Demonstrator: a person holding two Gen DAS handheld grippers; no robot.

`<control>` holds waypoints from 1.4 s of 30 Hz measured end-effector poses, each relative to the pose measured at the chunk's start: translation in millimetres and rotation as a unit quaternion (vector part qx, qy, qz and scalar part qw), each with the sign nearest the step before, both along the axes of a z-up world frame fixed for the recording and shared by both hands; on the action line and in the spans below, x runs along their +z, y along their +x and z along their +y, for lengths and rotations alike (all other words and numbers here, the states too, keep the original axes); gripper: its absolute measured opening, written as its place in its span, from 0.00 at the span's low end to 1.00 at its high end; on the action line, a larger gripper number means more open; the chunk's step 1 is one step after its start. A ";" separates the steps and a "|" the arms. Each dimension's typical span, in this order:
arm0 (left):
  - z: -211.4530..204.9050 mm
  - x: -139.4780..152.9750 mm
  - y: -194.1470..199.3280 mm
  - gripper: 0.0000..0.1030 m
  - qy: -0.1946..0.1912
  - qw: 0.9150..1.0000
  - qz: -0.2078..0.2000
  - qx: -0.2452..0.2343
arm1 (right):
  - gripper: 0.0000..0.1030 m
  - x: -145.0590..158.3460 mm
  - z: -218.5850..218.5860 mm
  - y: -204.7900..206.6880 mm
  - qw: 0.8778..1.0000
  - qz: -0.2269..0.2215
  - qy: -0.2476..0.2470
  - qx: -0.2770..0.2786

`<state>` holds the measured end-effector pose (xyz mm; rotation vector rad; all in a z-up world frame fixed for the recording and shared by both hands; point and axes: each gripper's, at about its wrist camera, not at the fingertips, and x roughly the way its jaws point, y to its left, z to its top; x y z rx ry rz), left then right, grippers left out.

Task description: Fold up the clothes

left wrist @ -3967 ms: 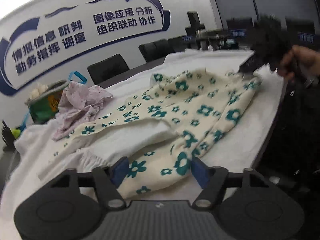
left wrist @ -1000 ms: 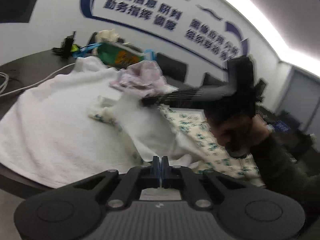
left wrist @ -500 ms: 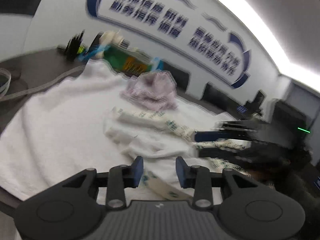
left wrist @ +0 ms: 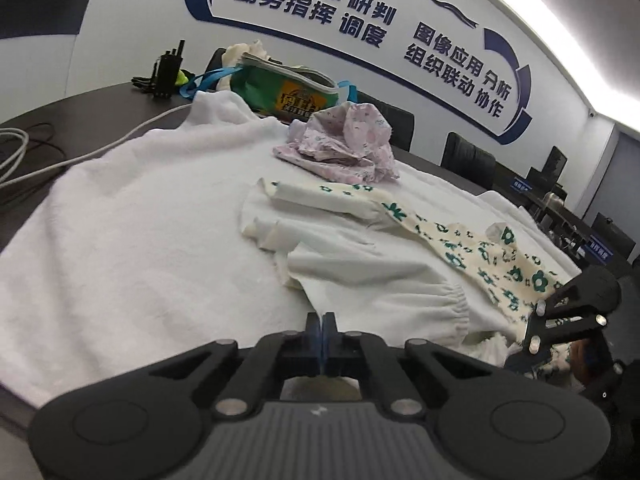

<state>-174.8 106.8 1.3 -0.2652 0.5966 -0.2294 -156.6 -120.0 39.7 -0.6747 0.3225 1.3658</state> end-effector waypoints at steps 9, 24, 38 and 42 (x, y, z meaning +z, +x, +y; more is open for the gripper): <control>7.9 10.7 -16.9 0.01 0.048 0.998 0.020 -0.018 | 0.04 38.6 -5.1 71.8 0.983 0.129 0.105 -0.080; -8.0 10.1 -8.1 0.65 0.011 0.996 -0.031 -0.080 | 0.43 46.6 -78.4 45.7 0.961 0.031 0.116 -0.247; 18.0 25.4 -18.4 0.00 0.001 0.992 -0.003 -0.129 | 0.04 -14.8 -61.7 10.7 0.974 0.052 0.075 -0.209; 10.7 18.3 -35.7 0.00 0.026 0.982 -0.003 -0.190 | 0.03 -0.6 -80.5 22.2 0.970 0.066 0.097 -0.214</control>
